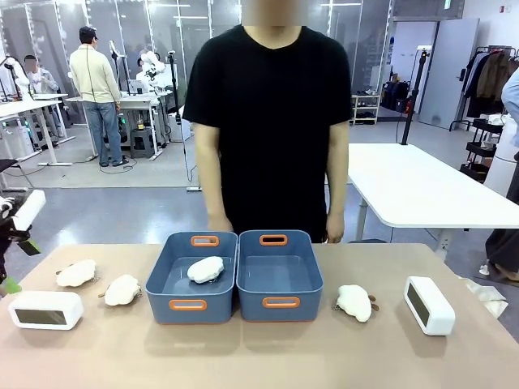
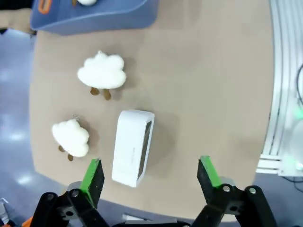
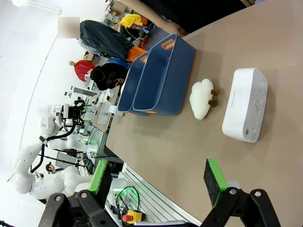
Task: Sort the digital clocks into the basket.
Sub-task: Pick up the Digital clock from the table and place it into the empty Plastic storage basket.
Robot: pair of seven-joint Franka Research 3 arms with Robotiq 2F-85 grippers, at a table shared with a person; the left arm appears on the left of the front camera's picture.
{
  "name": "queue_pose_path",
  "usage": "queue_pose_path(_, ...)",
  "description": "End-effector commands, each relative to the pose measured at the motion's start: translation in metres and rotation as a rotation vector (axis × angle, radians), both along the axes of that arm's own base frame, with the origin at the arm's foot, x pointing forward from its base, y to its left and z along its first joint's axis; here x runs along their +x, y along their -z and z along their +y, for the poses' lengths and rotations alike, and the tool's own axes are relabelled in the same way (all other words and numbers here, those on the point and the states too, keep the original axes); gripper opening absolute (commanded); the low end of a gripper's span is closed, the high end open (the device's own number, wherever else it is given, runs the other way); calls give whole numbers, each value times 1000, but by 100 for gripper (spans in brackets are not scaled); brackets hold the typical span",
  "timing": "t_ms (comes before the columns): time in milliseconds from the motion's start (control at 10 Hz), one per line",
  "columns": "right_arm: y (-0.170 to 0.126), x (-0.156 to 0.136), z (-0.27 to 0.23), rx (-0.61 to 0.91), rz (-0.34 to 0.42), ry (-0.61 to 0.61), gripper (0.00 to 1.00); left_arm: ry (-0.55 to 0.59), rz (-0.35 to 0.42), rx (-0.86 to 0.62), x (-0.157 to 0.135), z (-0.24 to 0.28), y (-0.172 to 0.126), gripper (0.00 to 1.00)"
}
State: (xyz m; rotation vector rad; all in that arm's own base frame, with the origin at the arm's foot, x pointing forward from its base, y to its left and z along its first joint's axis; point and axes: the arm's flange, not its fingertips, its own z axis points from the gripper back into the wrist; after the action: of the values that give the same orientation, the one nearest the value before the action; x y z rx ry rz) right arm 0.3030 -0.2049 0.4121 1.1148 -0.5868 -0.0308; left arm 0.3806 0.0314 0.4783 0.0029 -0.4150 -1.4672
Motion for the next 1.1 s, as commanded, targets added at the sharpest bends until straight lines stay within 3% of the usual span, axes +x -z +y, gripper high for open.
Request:
queue_pose_path(0, -1, 0, 0, 11, -12, 2, 100, -65, 2, -77, -6, 5, -15, 100)
queue_pose_path(200, -1, 0, 0, 11, -12, 2, 100, 27, -17, 66, 6, 3, 15, 100)
queue_pose_path(500, -1, 0, 0, 11, -12, 2, 100, 80, -53, 137, 43, 9, 61, 100)
queue_pose_path(1000, -1, 0, 0, 11, -12, 2, 100, 90, 44, 197, 64, 11, 121, 100)
